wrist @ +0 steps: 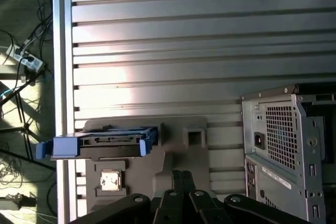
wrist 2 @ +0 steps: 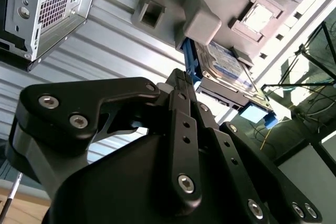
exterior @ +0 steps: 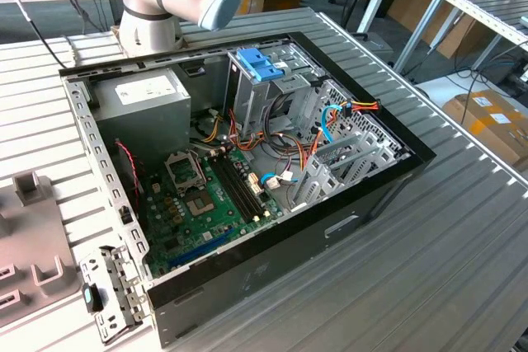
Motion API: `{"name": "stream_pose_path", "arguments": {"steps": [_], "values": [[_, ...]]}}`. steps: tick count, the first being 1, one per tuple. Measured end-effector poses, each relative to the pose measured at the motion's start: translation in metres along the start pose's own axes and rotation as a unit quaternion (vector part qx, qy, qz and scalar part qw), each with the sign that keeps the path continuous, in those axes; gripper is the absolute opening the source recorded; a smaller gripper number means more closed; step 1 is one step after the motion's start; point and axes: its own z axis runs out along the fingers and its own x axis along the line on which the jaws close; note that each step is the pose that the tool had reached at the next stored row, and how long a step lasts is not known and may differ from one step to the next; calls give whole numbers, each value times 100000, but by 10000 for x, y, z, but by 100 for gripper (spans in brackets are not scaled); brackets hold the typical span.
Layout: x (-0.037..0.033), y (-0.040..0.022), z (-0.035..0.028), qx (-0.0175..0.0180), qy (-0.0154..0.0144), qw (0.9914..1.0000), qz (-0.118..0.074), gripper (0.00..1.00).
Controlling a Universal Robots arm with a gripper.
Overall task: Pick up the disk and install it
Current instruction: 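Reach for the disk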
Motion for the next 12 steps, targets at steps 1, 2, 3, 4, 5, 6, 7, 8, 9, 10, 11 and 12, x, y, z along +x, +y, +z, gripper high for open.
{"name": "stream_pose_path", "arguments": {"steps": [1, 2, 3, 4, 5, 6, 7, 8, 9, 10, 11, 12], "values": [[0, 3, 1, 124, 10, 99999, -326, 11], [0, 13, 5, 406, 13, 99996, -750, 11], [1, 19, 7, 633, 29, 99993, -1020, 11], [1, 30, 11, 866, 52, 99987, -1364, 11], [1, 42, 17, 1014, 60, 99981, -1666, 11], [2, 57, 26, 1122, 66, 99973, -2015, 11], [2, 65, 31, 1158, 79, 99968, -2249, 11], [3, 73, 40, 1169, 83, 99960, -2573, 11], [4, 77, 46, 1171, 80, 99954, -2794, 11], [10, 81, 51, 1179, 88, 99947, -3025, 11], [19, 82, 53, 1199, 112, 99940, -3241, 11], [35, 83, 57, 1201, 112, 99933, -3459, 11]]}}
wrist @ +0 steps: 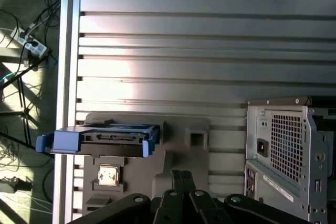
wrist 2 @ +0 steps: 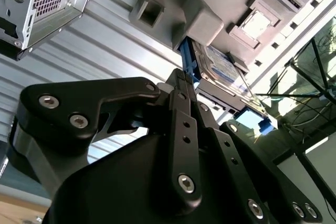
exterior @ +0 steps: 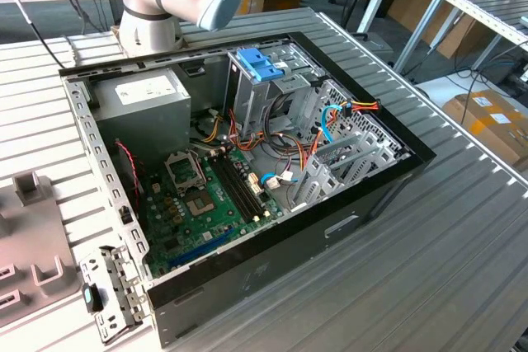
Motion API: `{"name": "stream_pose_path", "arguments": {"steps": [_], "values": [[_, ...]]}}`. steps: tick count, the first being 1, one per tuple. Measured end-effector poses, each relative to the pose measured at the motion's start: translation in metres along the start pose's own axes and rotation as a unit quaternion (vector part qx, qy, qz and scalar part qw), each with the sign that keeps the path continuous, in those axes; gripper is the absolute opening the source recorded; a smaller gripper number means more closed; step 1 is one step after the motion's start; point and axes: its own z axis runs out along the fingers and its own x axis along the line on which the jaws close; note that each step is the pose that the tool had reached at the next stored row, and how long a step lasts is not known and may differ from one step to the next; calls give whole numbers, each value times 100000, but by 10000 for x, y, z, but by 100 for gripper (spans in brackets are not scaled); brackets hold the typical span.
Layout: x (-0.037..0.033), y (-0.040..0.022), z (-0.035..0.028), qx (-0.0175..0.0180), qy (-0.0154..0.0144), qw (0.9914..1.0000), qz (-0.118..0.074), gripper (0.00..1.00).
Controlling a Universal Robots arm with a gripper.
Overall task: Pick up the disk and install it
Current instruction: 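Reach for the disk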
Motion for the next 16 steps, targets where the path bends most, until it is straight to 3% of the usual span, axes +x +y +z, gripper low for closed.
{"name": "stream_pose_path", "arguments": {"steps": [7, 13, 16], "values": [[178, 27, 22, 17, 6, 99999, -514, 11], [390, 82, 42, 23, 9, 99998, -648, 11], [528, 105, 53, 25, 4, 99997, -757, 11]]}}
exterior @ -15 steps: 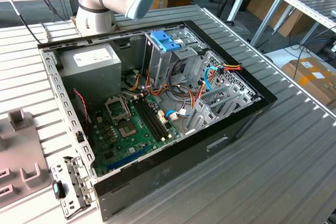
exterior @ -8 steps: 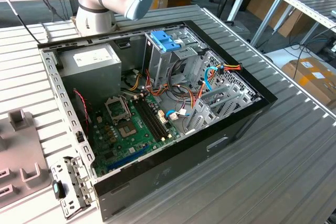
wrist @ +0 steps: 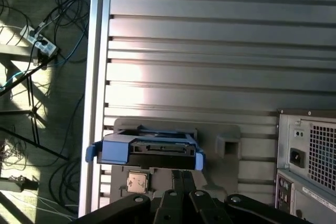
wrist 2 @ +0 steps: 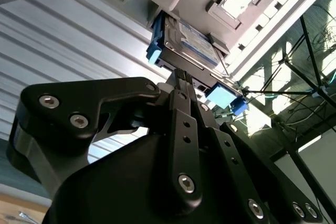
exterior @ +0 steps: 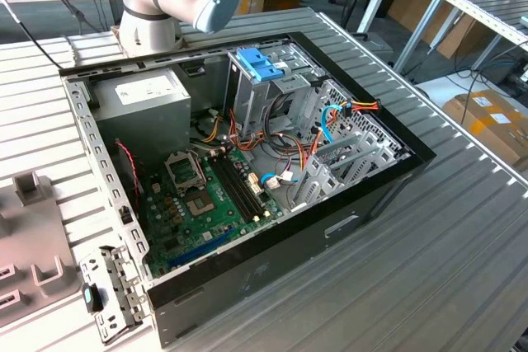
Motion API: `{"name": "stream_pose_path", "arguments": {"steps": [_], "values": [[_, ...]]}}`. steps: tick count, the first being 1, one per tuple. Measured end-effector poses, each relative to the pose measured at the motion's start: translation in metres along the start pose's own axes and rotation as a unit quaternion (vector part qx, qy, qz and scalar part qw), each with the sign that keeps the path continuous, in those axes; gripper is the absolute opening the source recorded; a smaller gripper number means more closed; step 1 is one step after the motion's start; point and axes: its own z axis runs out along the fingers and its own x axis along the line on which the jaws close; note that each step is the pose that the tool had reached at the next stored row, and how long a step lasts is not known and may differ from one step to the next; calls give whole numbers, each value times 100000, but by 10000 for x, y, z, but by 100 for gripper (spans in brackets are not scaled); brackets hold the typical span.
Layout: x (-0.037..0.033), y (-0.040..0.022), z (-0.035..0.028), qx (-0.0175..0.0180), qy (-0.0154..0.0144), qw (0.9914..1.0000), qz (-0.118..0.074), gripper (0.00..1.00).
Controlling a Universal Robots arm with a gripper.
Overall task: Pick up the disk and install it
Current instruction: 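Reach for the disk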
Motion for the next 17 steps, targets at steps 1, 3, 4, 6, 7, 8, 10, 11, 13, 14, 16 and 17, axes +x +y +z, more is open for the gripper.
{"name": "stream_pose_path", "arguments": {"steps": [1, 3, 4, 6, 7, 8, 10, 11, 13, 14, 16, 17], "values": [[26, 3, 1, 0, 1, 100000, -29, 11], [101, 13, 5, 5, 7, 100000, -113, 11], [127, 15, 6, 7, 5, 100000, -137, 11], [184, 22, 9, 7, 7, 100000, -192, 11], [217, 26, 12, 5, 2, 100000, -218, 11], [246, 30, 13, 11, 10, 100000, -239, 11], [308, 36, 18, 9, 5, 100000, -293, 11], [345, 39, 20, 10, 6, 99999, -324, 11], [393, 42, 24, 13, 7, 99999, -369, 11], [414, 43, 25, 16, 13, 99999, -399, 11], [445, 44, 34, 14, 6, 99999, -446, 11], [454, 45, 43, 14, 3, 99999, -501, 11]]}}
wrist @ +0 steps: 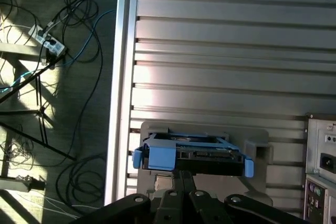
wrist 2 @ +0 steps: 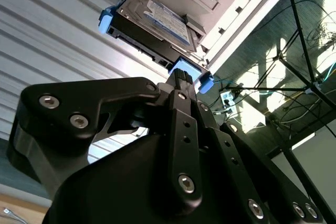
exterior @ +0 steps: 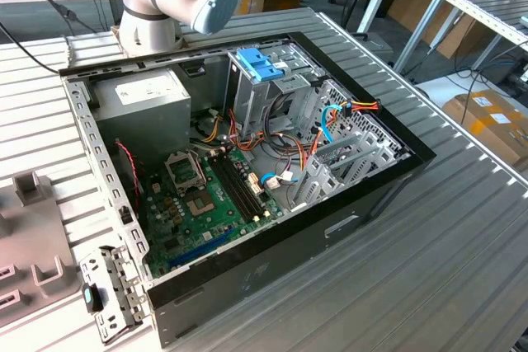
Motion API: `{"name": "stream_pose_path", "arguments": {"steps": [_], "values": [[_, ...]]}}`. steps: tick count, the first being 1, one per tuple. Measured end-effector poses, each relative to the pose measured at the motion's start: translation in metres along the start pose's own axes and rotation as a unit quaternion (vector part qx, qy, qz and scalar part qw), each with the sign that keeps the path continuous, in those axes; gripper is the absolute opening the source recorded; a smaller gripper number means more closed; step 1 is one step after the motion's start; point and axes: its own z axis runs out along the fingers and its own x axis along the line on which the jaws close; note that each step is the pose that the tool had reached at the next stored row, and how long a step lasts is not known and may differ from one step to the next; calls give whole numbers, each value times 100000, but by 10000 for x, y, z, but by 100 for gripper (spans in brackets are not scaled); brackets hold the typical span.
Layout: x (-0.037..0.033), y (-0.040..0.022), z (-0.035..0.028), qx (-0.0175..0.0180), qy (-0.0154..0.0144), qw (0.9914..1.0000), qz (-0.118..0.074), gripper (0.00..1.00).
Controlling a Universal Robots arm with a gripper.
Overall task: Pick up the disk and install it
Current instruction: 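Reach for the disk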
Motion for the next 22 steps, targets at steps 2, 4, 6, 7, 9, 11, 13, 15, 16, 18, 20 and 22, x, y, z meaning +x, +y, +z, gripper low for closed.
{"name": "stream_pose_path", "arguments": {"steps": [2, 4, 6, 7, 9, 11, 13, 15, 16, 18, 20, 22], "values": [[17, 1, 14, 8, 7, 100000, -142, 11], [34, 1, 34, 12, 3, 99999, -370, 11], [43, 2, 44, 23, 18, 99998, -567, 11], [43, 2, 44, 25, 18, 99998, -568, 11], [45, 2, 48, 29, -43, 99998, -570, 11], [49, 2, 58, 54, -270, 99998, -620, 11], [57, 3, 62, 79, -745, 99995, -637, 11], [68, 3, 66, 128, -1245, 99990, -625, 11], [69, 2, 68, 129, -1265, 99990, -573, 11], [78, 8, 87, 122, -1282, 99992, -161, 11], [77, 12, 108, 127, -1275, 99992, 164, 11], [78, 13, 115, 128, -1273, 99991, 276, 11]]}}
